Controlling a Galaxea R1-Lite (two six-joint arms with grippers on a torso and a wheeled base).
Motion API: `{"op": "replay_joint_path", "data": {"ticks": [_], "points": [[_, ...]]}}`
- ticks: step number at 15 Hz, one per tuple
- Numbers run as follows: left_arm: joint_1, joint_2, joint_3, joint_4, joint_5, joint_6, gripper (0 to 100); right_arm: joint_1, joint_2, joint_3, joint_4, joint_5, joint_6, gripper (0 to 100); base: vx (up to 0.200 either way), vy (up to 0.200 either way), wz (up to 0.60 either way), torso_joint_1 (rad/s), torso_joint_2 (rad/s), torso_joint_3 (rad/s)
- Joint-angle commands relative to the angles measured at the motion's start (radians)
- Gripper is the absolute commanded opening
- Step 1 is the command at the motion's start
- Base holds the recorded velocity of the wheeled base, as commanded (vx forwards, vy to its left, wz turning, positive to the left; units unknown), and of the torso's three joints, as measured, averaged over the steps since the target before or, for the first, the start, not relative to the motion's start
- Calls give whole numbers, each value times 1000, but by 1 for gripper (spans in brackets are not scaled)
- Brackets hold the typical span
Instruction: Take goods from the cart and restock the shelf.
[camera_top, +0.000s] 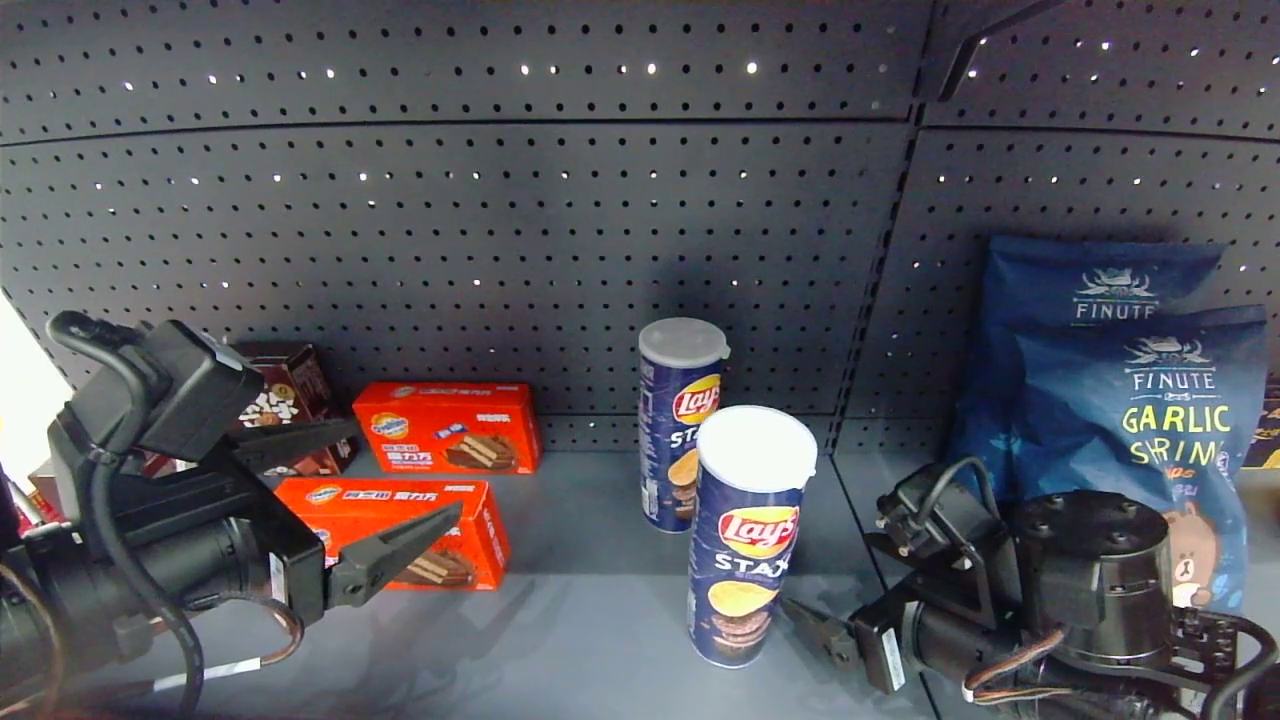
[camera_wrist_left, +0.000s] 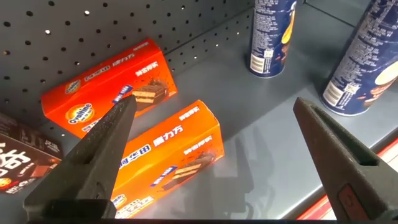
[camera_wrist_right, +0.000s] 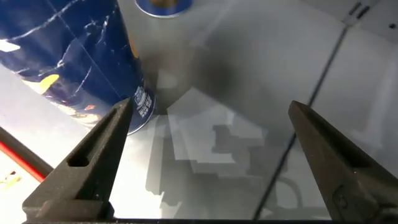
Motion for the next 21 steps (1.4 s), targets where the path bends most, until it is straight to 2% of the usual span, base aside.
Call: {"op": "replay_joint_path", "data": {"ticks": [1,21], "points": [[0,4,0,0,0,0,100,5,34,-20,-1,-1,-1,100,0,0,0,0,0,0],[-3,4,11,0,-2,3,100,57,115,-101,-9,-2,1,100,0,0,0,0,0,0]]}}
